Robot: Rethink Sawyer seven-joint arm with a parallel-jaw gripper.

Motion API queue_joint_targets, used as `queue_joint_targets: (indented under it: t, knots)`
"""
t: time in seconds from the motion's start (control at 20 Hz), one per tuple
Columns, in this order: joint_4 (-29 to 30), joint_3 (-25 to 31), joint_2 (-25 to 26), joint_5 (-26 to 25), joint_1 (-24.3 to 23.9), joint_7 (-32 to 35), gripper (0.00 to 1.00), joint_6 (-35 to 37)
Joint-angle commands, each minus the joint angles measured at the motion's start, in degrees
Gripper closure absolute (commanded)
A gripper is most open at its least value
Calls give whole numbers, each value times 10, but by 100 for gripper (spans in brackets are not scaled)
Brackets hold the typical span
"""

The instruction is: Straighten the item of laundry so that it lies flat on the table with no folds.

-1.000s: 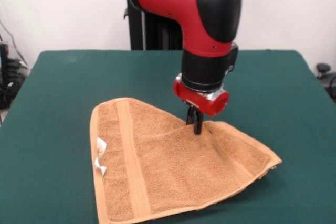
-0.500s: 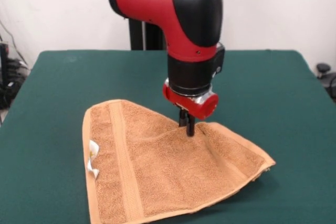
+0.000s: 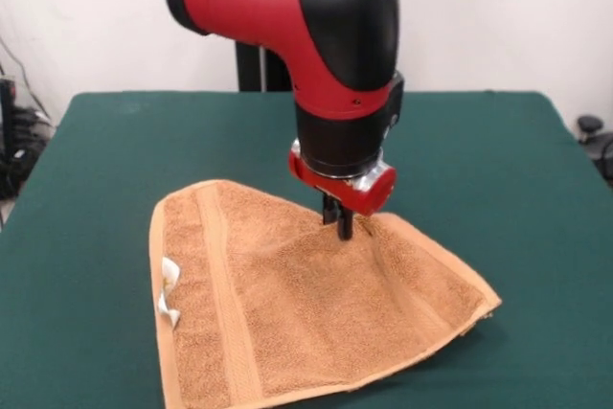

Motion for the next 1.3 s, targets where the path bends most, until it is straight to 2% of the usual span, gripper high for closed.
queue_joint_targets:
  t: [0.05,0.35,0.6,0.65,0.75,0.8,0.95,1.15,1.3]
  knots:
    - [-112,0,47,-54,0,26,100,111]
    - [-123,58,47,-71,-37,-32,100,98]
    - [-165,121,61,-111,-81,-146,100,100]
    - [-167,112,60,-116,-75,-126,100,103]
    - [-121,56,40,-110,-38,5,100,83]
    - [-105,40,33,-111,-25,41,100,67]
    - [-92,31,13,-118,-23,36,100,100]
    - [-40,14,-53,-138,-23,1,100,162]
    - [-12,14,-86,-159,-32,-26,100,173]
